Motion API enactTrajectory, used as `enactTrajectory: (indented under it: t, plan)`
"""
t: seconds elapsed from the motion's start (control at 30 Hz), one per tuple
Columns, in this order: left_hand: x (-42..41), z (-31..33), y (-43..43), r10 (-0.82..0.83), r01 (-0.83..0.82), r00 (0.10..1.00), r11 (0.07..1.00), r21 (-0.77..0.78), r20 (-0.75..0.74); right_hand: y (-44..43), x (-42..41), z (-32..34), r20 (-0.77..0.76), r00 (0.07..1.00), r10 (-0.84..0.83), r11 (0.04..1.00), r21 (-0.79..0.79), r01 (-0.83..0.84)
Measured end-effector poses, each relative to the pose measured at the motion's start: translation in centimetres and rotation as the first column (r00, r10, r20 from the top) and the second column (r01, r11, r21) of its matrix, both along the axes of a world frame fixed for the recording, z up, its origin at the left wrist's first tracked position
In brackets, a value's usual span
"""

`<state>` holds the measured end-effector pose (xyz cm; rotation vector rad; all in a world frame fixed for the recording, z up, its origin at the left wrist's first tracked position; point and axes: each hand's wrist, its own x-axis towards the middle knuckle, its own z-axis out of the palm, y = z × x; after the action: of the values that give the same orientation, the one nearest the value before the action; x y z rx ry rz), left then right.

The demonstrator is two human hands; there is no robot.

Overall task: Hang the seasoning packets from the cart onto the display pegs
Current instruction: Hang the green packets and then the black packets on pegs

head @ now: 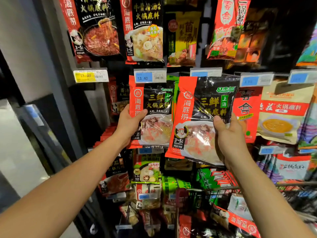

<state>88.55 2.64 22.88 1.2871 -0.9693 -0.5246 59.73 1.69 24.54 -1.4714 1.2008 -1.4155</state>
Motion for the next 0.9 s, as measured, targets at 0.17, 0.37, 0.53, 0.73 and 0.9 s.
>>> enactTrajectory:
  t: [0.17, 0.37, 0.53, 0.73, 0.9]
  plan:
    - [-0.1, -0.5, 0.0, 0.004, -0.004, 0.999, 1.000, 0.012, -0.038, 0.2, -0.3, 0.3, -0.001, 1.000, 0.006, 1.000, 0.019, -0.006]
    - [0.0, -0.2, 0.2, 0.021, -0.019, 0.999, 0.998, 0.054, -0.042, 0.0, 0.0, 0.2, 0.037, 0.999, 0.022, 1.000, 0.020, -0.023]
    - [-0.4, 0.1, 0.5, 0.028, -0.026, 0.999, 0.998, 0.063, -0.030, -0.3, 0.3, -0.2, 0.053, 0.997, 0.056, 0.998, 0.019, -0.057]
    - [-0.4, 0.2, 0.6, 0.026, -0.025, 0.993, 1.000, 0.017, -0.113, -0.2, 0.0, -0.3, 0.068, 0.996, 0.065, 0.997, 0.033, -0.067]
    - [-0.4, 1.1, 0.5, 0.014, -0.005, 0.995, 0.996, 0.091, -0.097, -0.2, -0.2, -0.2, 0.084, 0.993, 0.079, 0.996, 0.020, -0.081]
